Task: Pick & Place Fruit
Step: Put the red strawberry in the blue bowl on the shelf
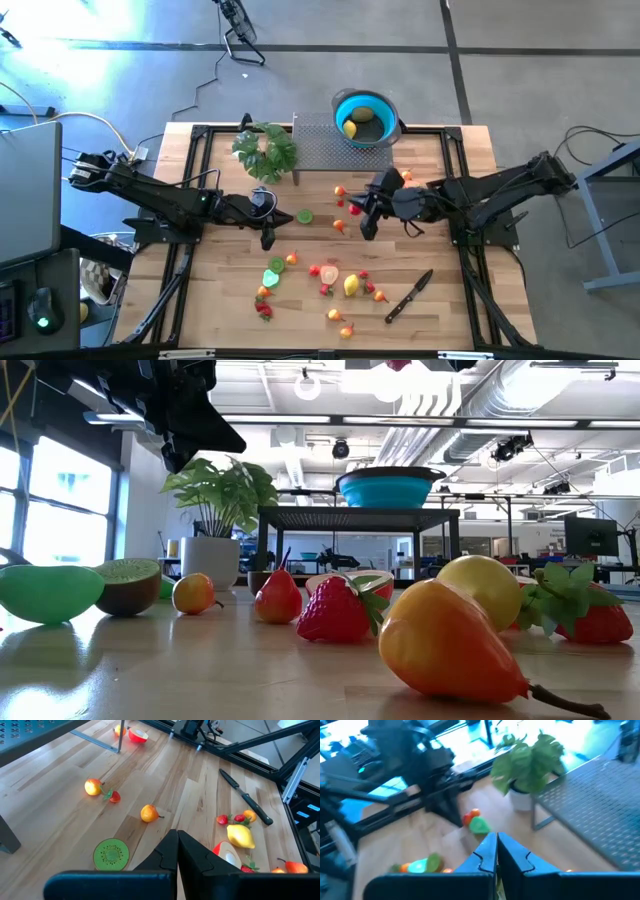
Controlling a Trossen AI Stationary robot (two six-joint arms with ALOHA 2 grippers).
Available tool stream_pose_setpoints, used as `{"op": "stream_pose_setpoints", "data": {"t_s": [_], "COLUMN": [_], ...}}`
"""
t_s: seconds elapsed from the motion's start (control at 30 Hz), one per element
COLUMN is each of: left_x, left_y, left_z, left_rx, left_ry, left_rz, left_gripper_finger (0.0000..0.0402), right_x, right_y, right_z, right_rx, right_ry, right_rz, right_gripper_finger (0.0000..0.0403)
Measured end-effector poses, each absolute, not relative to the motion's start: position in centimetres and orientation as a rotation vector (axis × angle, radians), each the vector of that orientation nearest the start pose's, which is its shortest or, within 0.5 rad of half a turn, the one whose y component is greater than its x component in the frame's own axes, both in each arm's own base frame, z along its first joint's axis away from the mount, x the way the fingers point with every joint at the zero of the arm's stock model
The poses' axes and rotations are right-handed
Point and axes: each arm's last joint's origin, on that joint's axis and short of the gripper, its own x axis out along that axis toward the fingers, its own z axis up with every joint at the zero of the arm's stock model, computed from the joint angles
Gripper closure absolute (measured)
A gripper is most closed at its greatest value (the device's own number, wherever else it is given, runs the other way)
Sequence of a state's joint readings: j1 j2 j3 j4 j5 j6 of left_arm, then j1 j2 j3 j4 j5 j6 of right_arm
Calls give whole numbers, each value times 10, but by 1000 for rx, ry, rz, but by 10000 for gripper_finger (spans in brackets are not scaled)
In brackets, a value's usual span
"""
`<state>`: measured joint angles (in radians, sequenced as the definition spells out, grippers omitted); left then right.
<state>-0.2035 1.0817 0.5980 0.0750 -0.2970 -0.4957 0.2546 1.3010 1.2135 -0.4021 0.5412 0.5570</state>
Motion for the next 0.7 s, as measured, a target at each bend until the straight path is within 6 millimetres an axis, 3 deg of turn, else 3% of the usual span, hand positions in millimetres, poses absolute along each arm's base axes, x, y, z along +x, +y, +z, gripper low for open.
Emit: {"op": "stream_pose_setpoints", "data": {"t_s": [0.33,0.7], "left_x": [225,225], "left_y": [-38,-34], "left_z": [238,238], "left_rx": [-387,-354], "left_ry": [363,322], "left_rz": [190,319], "left_gripper_finger": [402,402], "right_x": [282,279], "right_y": [9,-57], "right_z": [357,362], "right_rx": [305,276], "right_ry": [338,280], "right_rz": [-517,-696], "right_gripper_finger": [400,400]}}
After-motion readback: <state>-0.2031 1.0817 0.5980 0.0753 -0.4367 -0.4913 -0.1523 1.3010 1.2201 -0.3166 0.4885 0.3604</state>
